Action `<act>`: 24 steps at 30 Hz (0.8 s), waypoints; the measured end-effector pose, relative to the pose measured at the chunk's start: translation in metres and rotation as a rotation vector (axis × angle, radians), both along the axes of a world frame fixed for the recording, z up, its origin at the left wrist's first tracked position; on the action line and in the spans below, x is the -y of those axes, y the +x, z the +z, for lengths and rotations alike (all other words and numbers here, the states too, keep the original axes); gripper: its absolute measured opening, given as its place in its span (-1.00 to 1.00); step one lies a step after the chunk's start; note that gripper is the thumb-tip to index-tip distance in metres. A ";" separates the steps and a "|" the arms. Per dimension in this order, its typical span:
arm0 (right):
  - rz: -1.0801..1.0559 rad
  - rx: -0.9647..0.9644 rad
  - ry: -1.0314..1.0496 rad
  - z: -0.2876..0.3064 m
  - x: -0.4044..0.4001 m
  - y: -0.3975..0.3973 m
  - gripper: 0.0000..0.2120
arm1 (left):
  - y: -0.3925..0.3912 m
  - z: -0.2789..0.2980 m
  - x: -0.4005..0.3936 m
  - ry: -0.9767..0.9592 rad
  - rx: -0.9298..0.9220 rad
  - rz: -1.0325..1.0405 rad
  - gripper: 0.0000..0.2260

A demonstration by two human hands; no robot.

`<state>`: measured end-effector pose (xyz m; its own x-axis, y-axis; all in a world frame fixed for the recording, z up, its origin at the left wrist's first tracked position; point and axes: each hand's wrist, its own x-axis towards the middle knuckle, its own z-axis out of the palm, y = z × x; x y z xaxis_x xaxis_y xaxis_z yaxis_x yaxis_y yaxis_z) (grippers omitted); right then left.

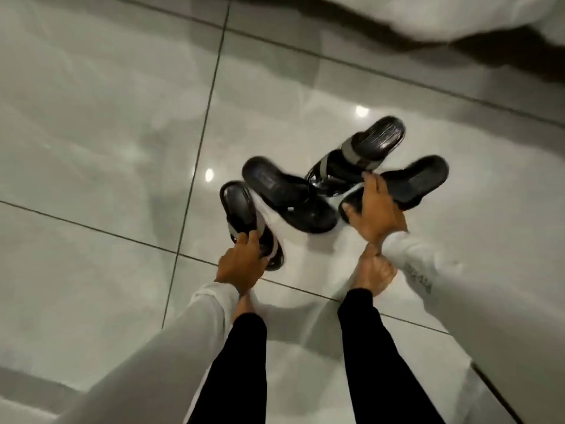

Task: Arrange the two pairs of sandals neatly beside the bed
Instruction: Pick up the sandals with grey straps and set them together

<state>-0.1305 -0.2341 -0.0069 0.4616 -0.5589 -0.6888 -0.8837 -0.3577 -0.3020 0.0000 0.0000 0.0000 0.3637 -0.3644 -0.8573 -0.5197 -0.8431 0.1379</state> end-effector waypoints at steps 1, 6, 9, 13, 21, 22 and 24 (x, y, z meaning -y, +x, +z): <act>-0.017 0.057 -0.007 -0.024 0.005 0.006 -0.28 | 0.000 -0.022 -0.003 0.017 -0.025 0.062 -0.49; -0.124 0.066 -0.043 -0.097 0.029 0.035 -0.41 | 0.002 -0.094 -0.009 0.129 -0.024 0.028 -0.56; -0.167 0.062 -0.086 -0.107 0.037 0.037 -0.63 | 0.007 -0.102 -0.012 0.046 0.047 -0.039 -0.74; -0.201 0.067 -0.102 -0.072 0.043 0.036 -0.71 | 0.032 -0.064 -0.003 -0.022 0.117 -0.113 -0.86; -0.101 0.035 -0.016 0.024 0.055 0.071 -0.65 | 0.126 0.025 0.081 -0.129 0.231 -0.291 -0.79; -0.086 0.019 -0.032 0.028 0.055 0.081 -0.66 | 0.138 0.027 0.093 -0.142 0.237 -0.318 -0.77; -0.060 -0.010 -0.061 0.029 0.059 0.103 -0.68 | 0.160 0.026 0.115 -0.182 0.258 -0.379 -0.77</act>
<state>-0.0273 -0.2928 0.0217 0.4190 -0.6262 -0.6574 -0.9071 -0.3213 -0.2721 0.1600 -0.1154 0.0257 0.3686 -0.6475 -0.6670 -0.8217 -0.5624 0.0919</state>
